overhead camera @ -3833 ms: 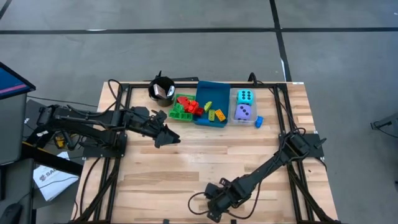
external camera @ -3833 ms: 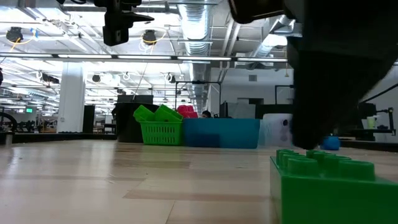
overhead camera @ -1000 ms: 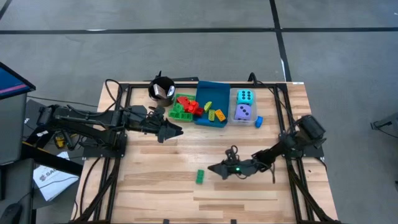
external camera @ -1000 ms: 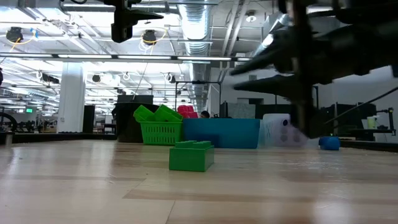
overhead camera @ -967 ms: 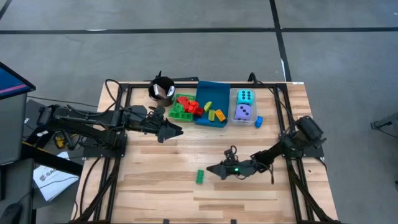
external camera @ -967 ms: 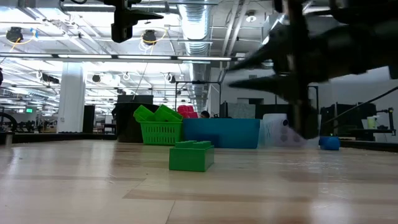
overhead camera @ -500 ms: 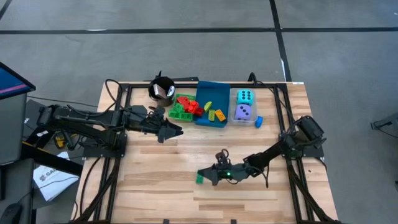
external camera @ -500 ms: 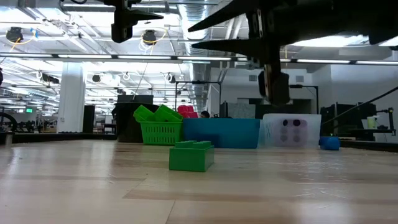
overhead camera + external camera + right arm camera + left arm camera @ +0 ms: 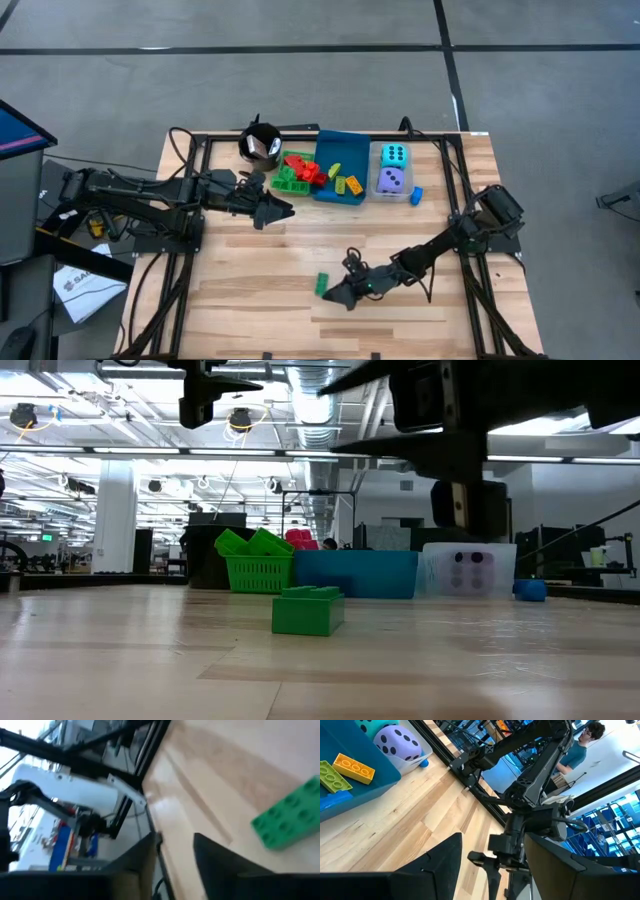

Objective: Pick & Place Toys
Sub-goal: Put the small stud green game piece into the blue bin

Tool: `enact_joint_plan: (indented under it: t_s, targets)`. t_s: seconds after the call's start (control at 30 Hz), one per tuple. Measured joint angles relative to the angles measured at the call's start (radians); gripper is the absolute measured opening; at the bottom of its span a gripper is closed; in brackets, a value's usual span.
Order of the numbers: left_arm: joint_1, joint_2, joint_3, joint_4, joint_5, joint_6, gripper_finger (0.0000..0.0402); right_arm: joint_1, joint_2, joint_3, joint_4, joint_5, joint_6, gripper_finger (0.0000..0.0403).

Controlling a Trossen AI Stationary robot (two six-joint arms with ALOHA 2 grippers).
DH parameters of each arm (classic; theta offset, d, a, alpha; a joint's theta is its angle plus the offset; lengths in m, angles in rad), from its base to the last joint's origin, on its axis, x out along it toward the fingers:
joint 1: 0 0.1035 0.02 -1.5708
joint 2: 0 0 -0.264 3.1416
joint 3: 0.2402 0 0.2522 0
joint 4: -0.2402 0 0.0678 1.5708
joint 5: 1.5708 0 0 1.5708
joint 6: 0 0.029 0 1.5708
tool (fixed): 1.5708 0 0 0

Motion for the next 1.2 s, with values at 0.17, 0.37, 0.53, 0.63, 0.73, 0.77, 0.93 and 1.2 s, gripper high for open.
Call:
enact_joint_plan:
  t_s: [0.17, 0.37, 0.53, 0.63, 0.73, 0.77, 0.93, 1.2]
  targets:
    - [0.0, 0.0, 0.0, 0.0, 0.0, 0.0, 0.0208, -0.015, 0.0, 0.0, -0.026, -0.088, 0.077, 0.0244]
    - [0.0, 0.0, 0.0, 0.0, 0.0, 0.0, 0.0208, -0.043, 0.0, 0.001, -0.03, -0.196, 0.249, 0.0342]
    - [0.0, 0.0, 0.0, 0.0, 0.0, 0.0, 0.0208, -0.057, 0.0, 0.061, -0.107, -0.21, 0.307, 0.0356]
    - [0.0, 0.0, 0.0, 0.0, 0.0, 0.0, 0.0208, -0.079, 0.0, 0.149, -0.306, -0.237, 0.31, 0.0356]
    - [0.0, 0.0, 0.0, 0.0, 0.001, 0.0, 0.0208, -0.102, 0.001, 0.267, -0.553, -0.248, 0.311, 0.0354]
    - [0.0, 0.0, 0.0, -0.001, 0.004, 0.0, 0.0208, -0.109, 0.001, 0.307, -0.635, -0.247, 0.308, 0.0353]
    - [0.0, 0.0, 0.0, -0.001, 0.03, 0.001, 0.0208, -0.143, 0.001, 0.486, -1.012, -0.243, 0.323, 0.0342]
    - [0.012, -0.007, 0.0, 0.0, 0.038, 0.002, 0.0208, -0.166, 0.001, 0.554, -1.159, -0.24, 0.523, 0.0327]
